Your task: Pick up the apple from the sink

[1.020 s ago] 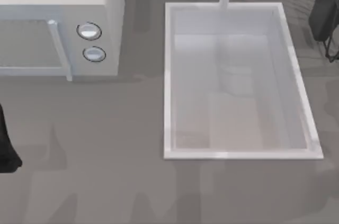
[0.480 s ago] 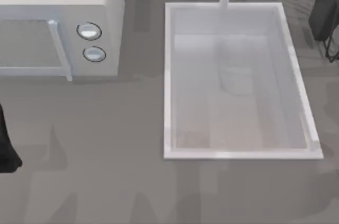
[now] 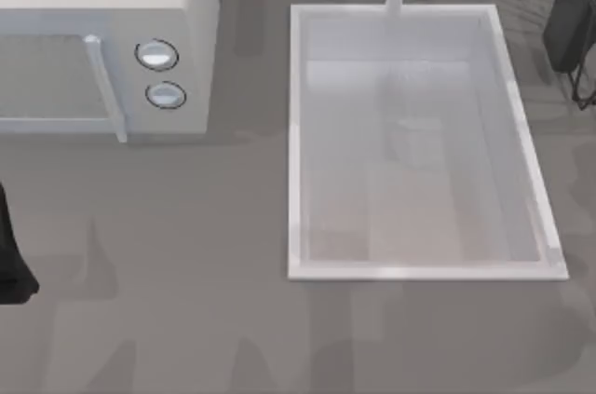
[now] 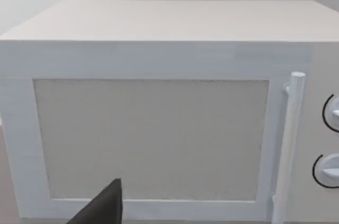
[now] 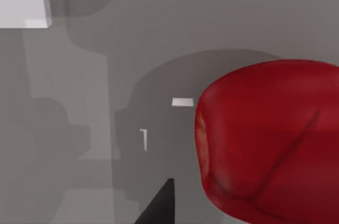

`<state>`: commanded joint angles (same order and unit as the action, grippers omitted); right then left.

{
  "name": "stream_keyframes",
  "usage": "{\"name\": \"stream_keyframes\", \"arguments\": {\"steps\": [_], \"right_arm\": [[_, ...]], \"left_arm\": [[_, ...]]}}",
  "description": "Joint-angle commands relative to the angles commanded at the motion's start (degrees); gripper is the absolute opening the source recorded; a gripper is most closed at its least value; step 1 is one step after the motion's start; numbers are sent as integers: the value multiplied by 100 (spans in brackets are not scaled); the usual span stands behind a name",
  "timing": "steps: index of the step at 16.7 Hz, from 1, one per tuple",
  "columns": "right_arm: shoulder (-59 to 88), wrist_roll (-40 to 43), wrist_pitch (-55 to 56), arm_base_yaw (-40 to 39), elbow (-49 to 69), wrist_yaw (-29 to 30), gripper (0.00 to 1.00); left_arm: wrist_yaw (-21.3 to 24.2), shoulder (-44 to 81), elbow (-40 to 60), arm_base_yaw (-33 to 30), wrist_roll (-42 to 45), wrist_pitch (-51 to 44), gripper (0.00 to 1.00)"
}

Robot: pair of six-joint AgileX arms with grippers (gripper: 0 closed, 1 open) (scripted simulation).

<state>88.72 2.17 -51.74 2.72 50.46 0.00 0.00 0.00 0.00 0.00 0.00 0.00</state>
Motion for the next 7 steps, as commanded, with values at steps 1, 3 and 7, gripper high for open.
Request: {"name": "stream_keyframes", "arguments": {"steps": [1, 3, 7], "right_arm": [[0, 0, 0, 0, 0, 0, 98], [0, 0, 0, 0, 0, 0, 100], [0, 0, 0, 0, 0, 0, 100]], "left_arm": [[0, 0, 0, 0, 0, 0, 100], [0, 0, 0, 0, 0, 0, 100], [0, 0, 0, 0, 0, 0, 100]]}}
